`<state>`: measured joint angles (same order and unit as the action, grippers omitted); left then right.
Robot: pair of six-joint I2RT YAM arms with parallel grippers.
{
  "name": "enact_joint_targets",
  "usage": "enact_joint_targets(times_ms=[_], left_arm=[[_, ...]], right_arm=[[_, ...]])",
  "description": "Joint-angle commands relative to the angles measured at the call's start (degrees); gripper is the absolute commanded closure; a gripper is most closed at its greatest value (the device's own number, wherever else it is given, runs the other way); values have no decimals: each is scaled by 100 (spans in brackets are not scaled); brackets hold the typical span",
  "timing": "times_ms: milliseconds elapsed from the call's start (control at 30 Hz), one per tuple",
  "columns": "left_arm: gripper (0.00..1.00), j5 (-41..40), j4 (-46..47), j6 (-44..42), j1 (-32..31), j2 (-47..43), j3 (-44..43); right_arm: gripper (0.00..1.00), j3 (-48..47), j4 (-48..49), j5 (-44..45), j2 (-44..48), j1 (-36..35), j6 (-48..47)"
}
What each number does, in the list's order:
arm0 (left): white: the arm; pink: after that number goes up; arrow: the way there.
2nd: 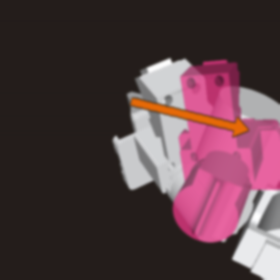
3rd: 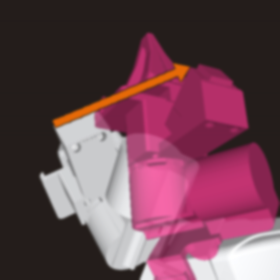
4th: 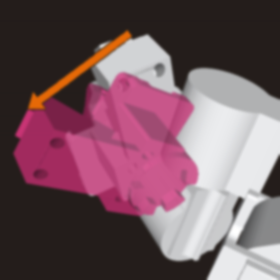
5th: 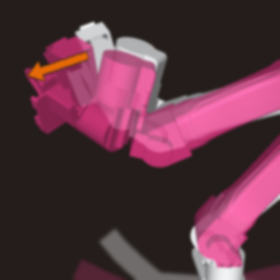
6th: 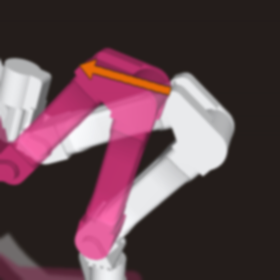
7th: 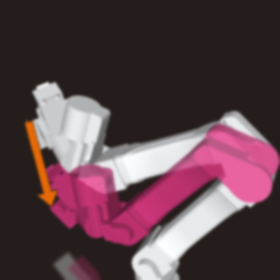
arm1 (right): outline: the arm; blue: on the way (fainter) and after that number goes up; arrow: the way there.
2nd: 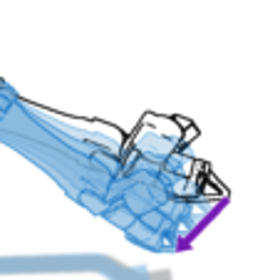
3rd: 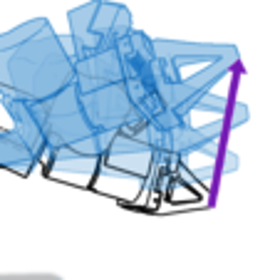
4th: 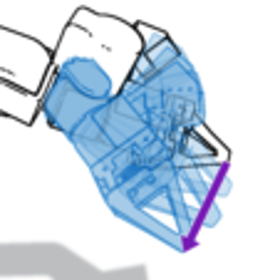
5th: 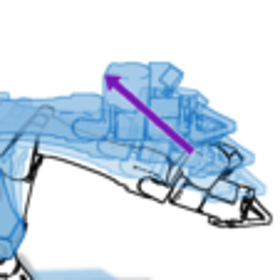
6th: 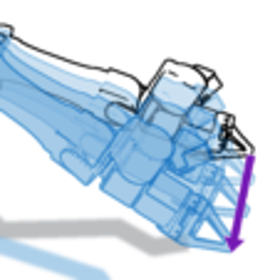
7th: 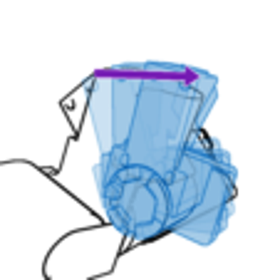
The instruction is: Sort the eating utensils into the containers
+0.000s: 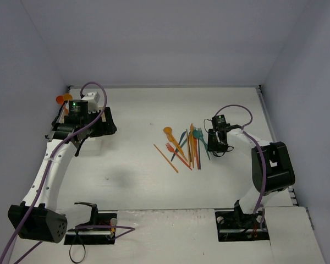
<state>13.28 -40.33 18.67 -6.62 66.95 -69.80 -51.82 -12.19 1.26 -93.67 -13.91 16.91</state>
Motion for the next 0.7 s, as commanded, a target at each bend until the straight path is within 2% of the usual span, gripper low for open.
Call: enact_joint_targets(times_ms=[0,233,433,667], left_arm=[[26,43,173,-82,-42,-40,-137],[26,84,166,-57,-59,-50,-114],[26,128,157,-39,-67,-83,-95],[26,261,165,22,-59,-181,-112]], right_arm=[[66,-5,87,102,-121,8,-58],[68,-28,196,146,-241,-227,-208],[81,-73,217,153,-286,-485,-270],[97,-169,217,366,88,-891,-424]])
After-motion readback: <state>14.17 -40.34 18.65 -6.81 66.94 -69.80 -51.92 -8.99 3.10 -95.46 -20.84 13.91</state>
